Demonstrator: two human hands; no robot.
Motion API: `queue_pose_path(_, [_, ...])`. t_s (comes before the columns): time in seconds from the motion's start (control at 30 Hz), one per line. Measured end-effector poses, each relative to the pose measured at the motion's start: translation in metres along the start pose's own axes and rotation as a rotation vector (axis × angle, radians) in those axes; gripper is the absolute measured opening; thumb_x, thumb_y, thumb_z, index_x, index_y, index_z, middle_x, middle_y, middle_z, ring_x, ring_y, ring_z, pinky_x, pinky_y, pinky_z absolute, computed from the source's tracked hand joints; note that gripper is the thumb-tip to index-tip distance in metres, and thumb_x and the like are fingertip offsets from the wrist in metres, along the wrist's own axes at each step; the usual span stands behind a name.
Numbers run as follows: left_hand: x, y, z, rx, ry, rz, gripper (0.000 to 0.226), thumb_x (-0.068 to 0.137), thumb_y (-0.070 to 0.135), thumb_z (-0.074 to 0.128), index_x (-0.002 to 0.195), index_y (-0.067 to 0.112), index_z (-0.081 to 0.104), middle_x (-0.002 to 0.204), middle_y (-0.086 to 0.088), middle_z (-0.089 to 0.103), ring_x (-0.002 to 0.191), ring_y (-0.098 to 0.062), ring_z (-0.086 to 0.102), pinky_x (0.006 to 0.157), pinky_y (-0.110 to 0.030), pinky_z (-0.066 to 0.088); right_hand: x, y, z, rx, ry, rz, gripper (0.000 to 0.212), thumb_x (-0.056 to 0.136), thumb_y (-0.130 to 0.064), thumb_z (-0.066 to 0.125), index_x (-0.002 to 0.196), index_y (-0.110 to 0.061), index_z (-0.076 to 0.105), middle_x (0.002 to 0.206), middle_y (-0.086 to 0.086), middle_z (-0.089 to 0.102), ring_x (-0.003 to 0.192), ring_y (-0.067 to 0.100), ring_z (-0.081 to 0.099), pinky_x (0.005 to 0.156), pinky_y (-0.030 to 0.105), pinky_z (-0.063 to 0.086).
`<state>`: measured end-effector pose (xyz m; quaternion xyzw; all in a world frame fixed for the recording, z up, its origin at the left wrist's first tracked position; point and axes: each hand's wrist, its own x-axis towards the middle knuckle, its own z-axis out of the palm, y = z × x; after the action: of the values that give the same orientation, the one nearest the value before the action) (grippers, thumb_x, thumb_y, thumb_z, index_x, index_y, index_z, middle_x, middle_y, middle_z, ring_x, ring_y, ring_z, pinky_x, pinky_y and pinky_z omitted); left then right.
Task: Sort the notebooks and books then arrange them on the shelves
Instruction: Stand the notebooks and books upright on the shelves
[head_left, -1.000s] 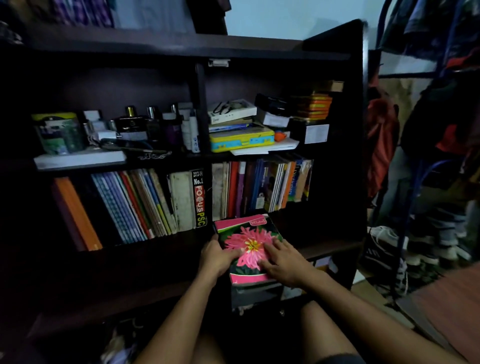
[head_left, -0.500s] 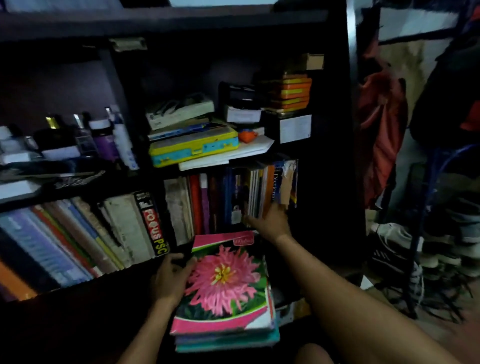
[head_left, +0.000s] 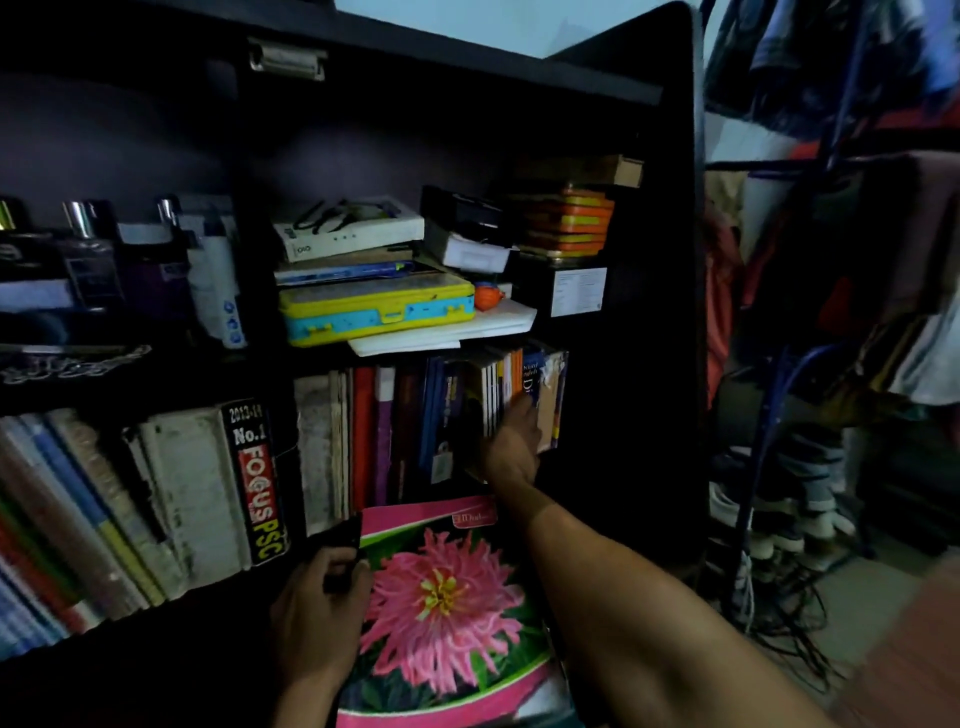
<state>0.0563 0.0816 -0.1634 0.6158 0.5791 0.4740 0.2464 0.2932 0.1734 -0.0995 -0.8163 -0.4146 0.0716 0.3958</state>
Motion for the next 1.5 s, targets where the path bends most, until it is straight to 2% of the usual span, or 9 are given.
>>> queue_pose_path(0.23, [0.005,-0.006,0.008,0.055,0.014,0.033,0.011,0.082,0.014,0.078,0.091,0.017,0.072,0.092,-0.01,0.072,0.089,-0.031,0.067,0.079,-0.034,0.046,0.008,0.016,0.0,0.1,0.033,-0.136,0.096,0.08,-0.032,0.083,0.15,-0.015,0.019,0.151,0.013,0.036,0.135,0.036,0.044,0.107,0.051,0.045])
queue_pose_path(0.37, [0.005,0.004,0.012,0.013,-0.005,0.054,0.003,0.084,0.017,0.075,0.085,0.018,0.073,0.088,-0.009,0.072,0.086,-0.03,0.068,0.075,-0.029,0.041,-0.005,0.037,-0.02,0.202,-0.131,-0.156,0.101,0.082,-0.058,0.074,0.154,-0.015,0.017,0.157,0.014,0.028,0.137,0.035,0.044,0.106,0.04,0.044])
queue_pose_path(0.47, [0.007,0.009,0.013,-0.085,0.059,0.06,0.04,0.078,0.043,0.057,0.095,0.011,0.073,0.091,-0.01,0.071,0.084,-0.03,0.068,0.074,-0.025,0.04,-0.033,0.07,-0.027,0.256,-0.163,-0.218,0.093,0.085,-0.053,0.074,0.156,-0.019,0.024,0.153,0.008,0.038,0.135,0.023,0.046,0.101,0.022,0.037])
queue_pose_path(0.53, [0.014,0.008,0.015,-0.103,0.154,0.046,0.052,0.084,0.035,0.065,0.125,0.003,0.064,0.12,-0.02,0.064,0.109,-0.035,0.062,0.092,-0.029,0.043,-0.042,0.087,-0.027,0.299,-0.146,-0.251,0.077,0.088,-0.036,0.076,0.15,-0.013,0.035,0.136,0.005,0.052,0.129,0.02,0.051,0.094,0.013,0.035])
queue_pose_path(0.67, [0.029,0.012,0.019,-0.056,0.187,0.026,0.08,0.089,0.011,0.073,0.156,0.005,0.029,0.16,-0.024,0.026,0.148,-0.037,0.027,0.118,-0.037,0.023,-0.042,0.088,-0.025,0.258,-0.181,-0.283,0.06,0.091,-0.036,0.071,0.143,-0.015,0.048,0.123,0.002,0.063,0.119,0.021,0.061,0.09,0.019,0.038])
queue_pose_path(0.9, [0.042,0.008,0.026,0.171,0.194,-0.034,0.111,0.083,0.026,0.078,0.161,0.009,0.001,0.163,-0.015,0.008,0.146,-0.037,0.022,0.12,-0.044,0.025,-0.039,0.089,-0.017,0.188,-0.204,-0.339,0.048,0.091,-0.041,0.07,0.131,-0.016,0.059,0.12,0.005,0.068,0.104,0.018,0.064,0.089,0.029,0.049])
queue_pose_path(1.1, [0.06,0.009,0.031,0.105,0.426,-0.047,0.1,0.062,0.008,0.09,0.148,0.001,0.039,0.149,-0.025,0.034,0.131,-0.044,0.04,0.108,-0.05,0.036,-0.035,0.092,-0.014,0.174,-0.212,-0.361,0.039,0.091,-0.044,0.068,0.121,-0.02,0.064,0.116,0.001,0.07,0.101,0.015,0.066,0.084,0.023,0.046])
queue_pose_path(1.23, [0.071,0.001,0.032,-0.118,0.282,-0.111,0.098,0.076,0.011,0.083,0.155,0.016,0.024,0.15,-0.021,0.043,0.13,-0.042,0.049,0.105,-0.049,0.045,-0.038,0.09,-0.014,0.158,-0.243,-0.362,0.043,0.091,-0.05,0.066,0.123,-0.023,0.063,0.115,-0.002,0.068,0.1,0.015,0.066,0.085,0.027,0.051])
queue_pose_path(1.5, [0.098,-0.024,0.019,-0.164,0.033,-0.213,0.108,0.082,0.038,0.081,0.161,0.015,0.012,0.162,-0.014,0.029,0.146,-0.034,0.033,0.117,-0.042,0.032,-0.04,0.083,-0.009,0.111,-0.234,-0.38,0.041,0.09,-0.055,0.065,0.119,-0.026,0.065,0.109,-0.008,0.067,0.097,0.01,0.066,0.084,0.028,0.054])
